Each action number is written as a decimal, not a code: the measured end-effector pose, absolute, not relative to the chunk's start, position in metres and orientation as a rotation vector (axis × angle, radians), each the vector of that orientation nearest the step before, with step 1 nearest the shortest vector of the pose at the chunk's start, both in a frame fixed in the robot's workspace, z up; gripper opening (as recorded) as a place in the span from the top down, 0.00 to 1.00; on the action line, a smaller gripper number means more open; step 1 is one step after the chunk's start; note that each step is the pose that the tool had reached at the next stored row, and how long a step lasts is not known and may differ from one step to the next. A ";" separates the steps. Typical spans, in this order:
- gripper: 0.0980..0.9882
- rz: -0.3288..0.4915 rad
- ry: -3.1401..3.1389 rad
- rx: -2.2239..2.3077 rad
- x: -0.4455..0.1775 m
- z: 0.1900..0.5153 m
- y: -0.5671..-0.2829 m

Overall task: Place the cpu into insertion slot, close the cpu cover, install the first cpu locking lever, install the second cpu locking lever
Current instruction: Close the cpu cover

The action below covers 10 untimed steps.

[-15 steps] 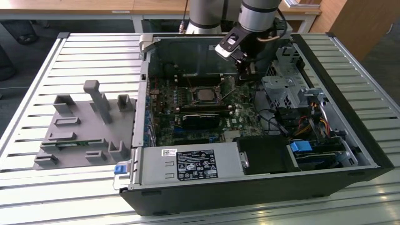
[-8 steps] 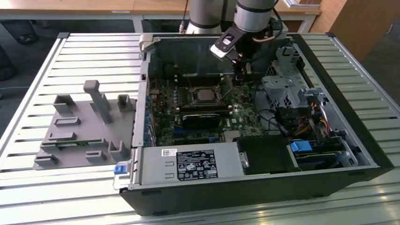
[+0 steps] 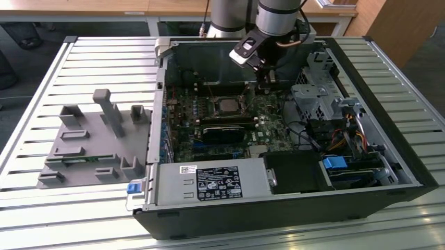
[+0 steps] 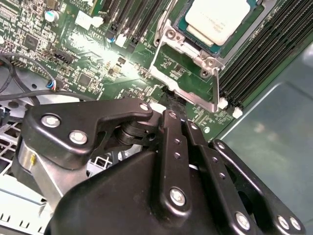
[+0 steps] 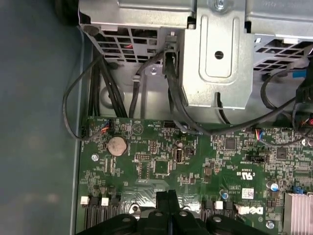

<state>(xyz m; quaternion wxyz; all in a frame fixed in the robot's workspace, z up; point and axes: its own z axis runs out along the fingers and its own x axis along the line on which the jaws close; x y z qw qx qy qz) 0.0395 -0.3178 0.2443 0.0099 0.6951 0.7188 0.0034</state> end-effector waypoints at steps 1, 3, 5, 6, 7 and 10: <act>0.99 0.011 2.244 2.170 0.039 0.244 -0.318; 0.99 0.010 2.244 2.170 0.036 0.244 -0.318; 0.99 0.010 2.244 2.170 0.032 0.244 -0.318; 0.99 0.010 2.244 2.170 0.030 0.244 -0.318; 0.99 0.010 2.244 2.170 0.027 0.244 -0.318; 0.99 0.011 2.244 2.170 0.020 0.244 -0.318</act>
